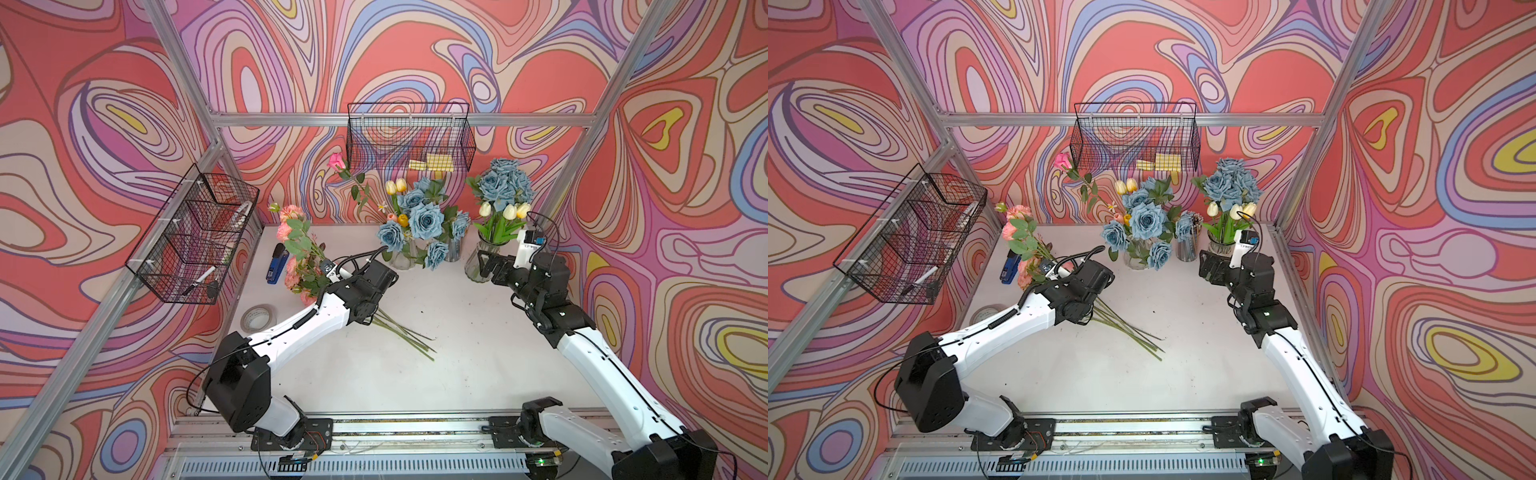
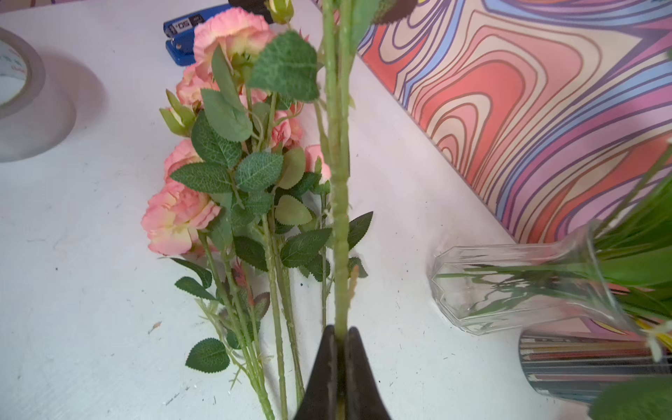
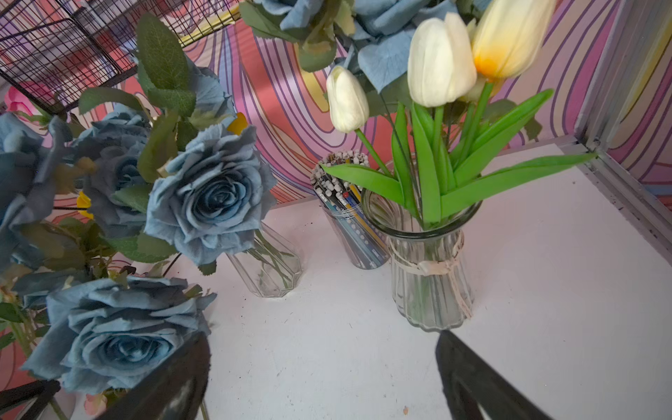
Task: Pick out pink flowers from the vase
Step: Place the flower at the center of the board.
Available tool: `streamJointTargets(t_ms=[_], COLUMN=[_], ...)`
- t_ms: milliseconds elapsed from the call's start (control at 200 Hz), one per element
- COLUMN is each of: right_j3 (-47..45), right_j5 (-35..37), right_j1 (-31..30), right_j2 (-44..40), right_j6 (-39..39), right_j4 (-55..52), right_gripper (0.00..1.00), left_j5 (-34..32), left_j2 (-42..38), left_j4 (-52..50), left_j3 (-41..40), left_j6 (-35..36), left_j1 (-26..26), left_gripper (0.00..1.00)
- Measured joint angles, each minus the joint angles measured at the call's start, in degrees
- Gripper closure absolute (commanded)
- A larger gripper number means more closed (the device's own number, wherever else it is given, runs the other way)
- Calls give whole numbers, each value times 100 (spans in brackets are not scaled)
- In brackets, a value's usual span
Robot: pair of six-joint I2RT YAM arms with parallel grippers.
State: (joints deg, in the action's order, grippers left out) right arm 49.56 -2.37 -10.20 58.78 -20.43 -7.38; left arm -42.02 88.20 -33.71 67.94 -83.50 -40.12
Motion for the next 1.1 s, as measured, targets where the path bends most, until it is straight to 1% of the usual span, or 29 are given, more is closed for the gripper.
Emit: streamJointTargets(t_ms=[180, 386, 686, 1102], right_j3=[0, 0, 0, 0], right_j5=[0, 2, 0, -4], right_j1=[0, 0, 0, 0], right_j2=[0, 0, 0, 33], right_j6=[0, 0, 0, -4], right_j4=[0, 0, 0, 0], right_gripper=[2, 2, 2, 2], left_j5=[417, 841, 1414, 1926], left_j2=[492, 925, 1576, 2059], left_j4=[-197, -376, -514, -713], left_j3=[264, 352, 848, 1067], left_j6=[-317, -575, -636, -772], left_j1=[0, 0, 0, -66], left_gripper=[100, 100, 100, 100])
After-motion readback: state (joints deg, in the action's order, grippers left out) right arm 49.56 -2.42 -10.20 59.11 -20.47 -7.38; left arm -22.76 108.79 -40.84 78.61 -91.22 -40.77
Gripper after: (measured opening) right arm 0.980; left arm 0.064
